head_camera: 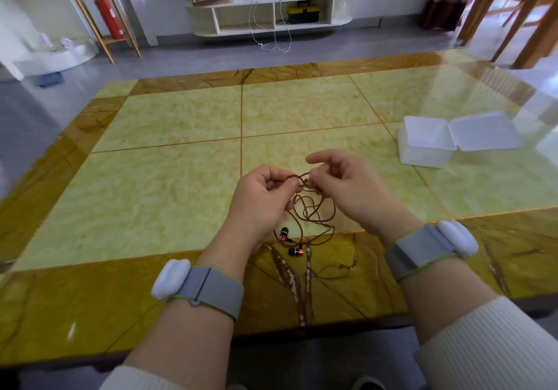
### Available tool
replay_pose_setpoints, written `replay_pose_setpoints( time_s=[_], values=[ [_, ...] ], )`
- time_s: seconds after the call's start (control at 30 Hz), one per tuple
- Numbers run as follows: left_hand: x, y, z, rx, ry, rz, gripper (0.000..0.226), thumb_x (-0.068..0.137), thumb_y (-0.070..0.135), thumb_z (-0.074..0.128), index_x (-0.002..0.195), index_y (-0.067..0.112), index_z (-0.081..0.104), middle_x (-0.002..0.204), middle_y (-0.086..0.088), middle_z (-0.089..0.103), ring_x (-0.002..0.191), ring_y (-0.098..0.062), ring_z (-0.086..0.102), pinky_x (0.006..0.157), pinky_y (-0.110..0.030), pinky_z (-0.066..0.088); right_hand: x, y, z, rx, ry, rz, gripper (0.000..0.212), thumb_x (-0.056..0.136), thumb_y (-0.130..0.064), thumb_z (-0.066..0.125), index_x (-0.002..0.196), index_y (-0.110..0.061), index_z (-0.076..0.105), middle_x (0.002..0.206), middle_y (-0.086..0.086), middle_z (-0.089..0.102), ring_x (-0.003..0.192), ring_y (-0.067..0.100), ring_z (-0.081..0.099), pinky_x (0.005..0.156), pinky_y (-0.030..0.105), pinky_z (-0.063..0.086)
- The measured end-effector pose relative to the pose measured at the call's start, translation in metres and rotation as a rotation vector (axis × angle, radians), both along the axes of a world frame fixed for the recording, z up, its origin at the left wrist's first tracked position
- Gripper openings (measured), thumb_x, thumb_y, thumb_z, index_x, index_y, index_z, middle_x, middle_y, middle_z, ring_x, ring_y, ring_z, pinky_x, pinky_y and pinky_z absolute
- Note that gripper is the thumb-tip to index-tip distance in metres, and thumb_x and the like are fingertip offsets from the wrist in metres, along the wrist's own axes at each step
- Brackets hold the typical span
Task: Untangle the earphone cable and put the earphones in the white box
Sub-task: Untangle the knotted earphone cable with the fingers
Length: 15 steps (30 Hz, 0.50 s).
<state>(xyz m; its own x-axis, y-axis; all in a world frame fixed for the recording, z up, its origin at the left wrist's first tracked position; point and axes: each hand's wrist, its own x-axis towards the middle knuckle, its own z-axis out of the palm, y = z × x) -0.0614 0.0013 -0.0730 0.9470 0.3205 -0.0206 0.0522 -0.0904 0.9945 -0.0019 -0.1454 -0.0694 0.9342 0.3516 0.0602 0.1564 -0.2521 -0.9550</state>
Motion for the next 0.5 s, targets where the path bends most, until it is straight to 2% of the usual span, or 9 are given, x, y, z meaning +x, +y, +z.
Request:
replay_pose_setpoints(
  time_s=[0.07, 0.13, 0.27, 0.37, 0.5],
  values=[
    [0.0002, 0.0005, -0.0004, 0.009, -0.005, 0.008, 0.004, 0.091, 0.007, 0.065, 0.091, 0.01, 0.067, 0.075, -0.002, 0.072, 0.051, -0.007, 0.055, 0.053, -0.019, 0.048, -0.0028, -0.0015, 0.0008, -0.094, -0.04, 0.045, 0.009, 0.091, -0.024, 0.065, 0.096, -0.022, 0.073, 0.083, 0.009, 0.072, 0.074, 0.019, 0.066, 0.077, 0.038, 0.057],
    [0.0, 0.0006, 0.0006, -0.007, -0.015, 0.008, 0.004, 0.091, 0.007, 0.065, 0.091, 0.01, 0.067, 0.074, -0.002, 0.071, 0.05, -0.008, 0.054, 0.052, -0.019, 0.047, -0.0029, 0.001, 0.0006, -0.099, -0.028, 0.005, 0.011, 0.094, -0.025, 0.062, 0.091, -0.019, 0.071, 0.079, 0.006, 0.072, 0.069, 0.013, 0.064, 0.074, 0.037, 0.057],
    [-0.0005, -0.0004, 0.0024, -0.048, -0.024, -0.012, 0.003, 0.091, 0.005, 0.065, 0.091, 0.008, 0.066, 0.075, -0.003, 0.071, 0.052, -0.01, 0.055, 0.052, -0.019, 0.048, 0.0024, 0.0054, 0.0016, 0.088, 0.116, -0.148, 0.013, 0.101, -0.018, 0.048, 0.095, -0.016, 0.06, 0.074, -0.002, 0.066, 0.06, 0.009, 0.061, 0.061, 0.025, 0.051],
    [-0.0003, 0.0, 0.0012, -0.027, -0.016, -0.009, 0.004, 0.091, 0.005, 0.065, 0.093, 0.007, 0.067, 0.075, -0.005, 0.07, 0.051, -0.009, 0.057, 0.051, -0.018, 0.047, 0.0026, 0.0001, 0.0013, 0.025, 0.053, -0.084, 0.013, 0.099, -0.016, 0.053, 0.102, -0.018, 0.065, 0.083, 0.0, 0.069, 0.066, 0.008, 0.063, 0.06, 0.019, 0.05],
    [-0.0002, -0.0006, -0.0008, -0.006, -0.011, -0.017, 0.004, 0.093, 0.006, 0.061, 0.094, 0.007, 0.065, 0.07, -0.007, 0.065, 0.052, -0.015, 0.057, 0.049, -0.026, 0.048, -0.001, 0.0007, -0.0033, -0.116, -0.043, 0.03, 0.008, 0.09, -0.024, 0.067, 0.09, -0.022, 0.074, 0.079, 0.006, 0.072, 0.071, 0.015, 0.065, 0.072, 0.04, 0.06]
  ],
)
